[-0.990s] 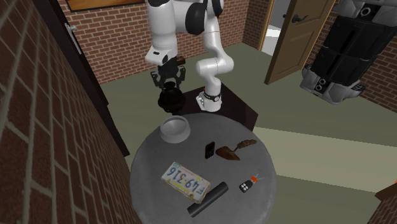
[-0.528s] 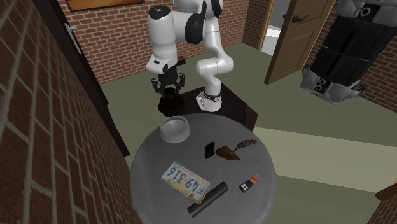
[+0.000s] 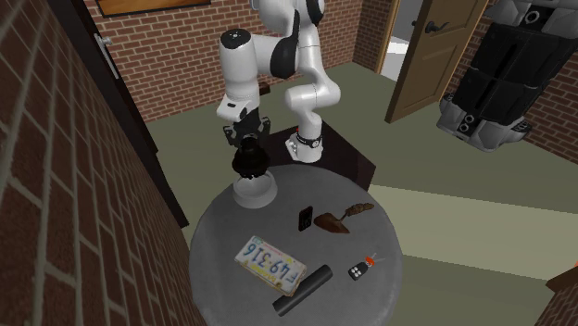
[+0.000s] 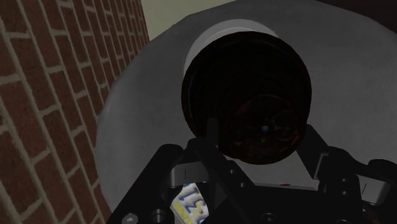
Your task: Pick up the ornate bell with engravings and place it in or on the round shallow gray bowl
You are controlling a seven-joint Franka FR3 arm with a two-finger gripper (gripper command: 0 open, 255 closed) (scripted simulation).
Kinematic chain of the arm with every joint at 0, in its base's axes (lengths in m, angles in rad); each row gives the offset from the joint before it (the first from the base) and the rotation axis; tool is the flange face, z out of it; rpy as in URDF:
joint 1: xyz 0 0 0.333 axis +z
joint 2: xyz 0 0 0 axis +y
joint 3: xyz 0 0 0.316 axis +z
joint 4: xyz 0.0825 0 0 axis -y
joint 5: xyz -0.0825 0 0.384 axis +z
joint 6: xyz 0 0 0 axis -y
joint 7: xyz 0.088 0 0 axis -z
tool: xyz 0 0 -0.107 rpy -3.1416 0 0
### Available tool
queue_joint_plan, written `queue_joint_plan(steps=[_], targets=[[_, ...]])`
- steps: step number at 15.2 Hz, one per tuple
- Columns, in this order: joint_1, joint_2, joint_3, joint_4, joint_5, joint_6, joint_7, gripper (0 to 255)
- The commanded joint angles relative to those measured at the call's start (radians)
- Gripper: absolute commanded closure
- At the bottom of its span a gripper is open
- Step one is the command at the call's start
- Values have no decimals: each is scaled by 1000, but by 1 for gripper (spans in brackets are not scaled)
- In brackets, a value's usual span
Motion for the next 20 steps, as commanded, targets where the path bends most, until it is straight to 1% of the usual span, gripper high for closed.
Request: queue_joint_plan(steps=[1, 9, 16, 17, 20], targets=[[1, 8, -11, -20, -3, 30, 0, 255], [1, 32, -47, -106, -17, 141, 4, 255], [1, 32, -47, -106, -17, 141, 4, 255], [1, 32, -47, -106, -17, 141, 4, 0], [1, 32, -47, -106, -17, 141, 4, 0]])
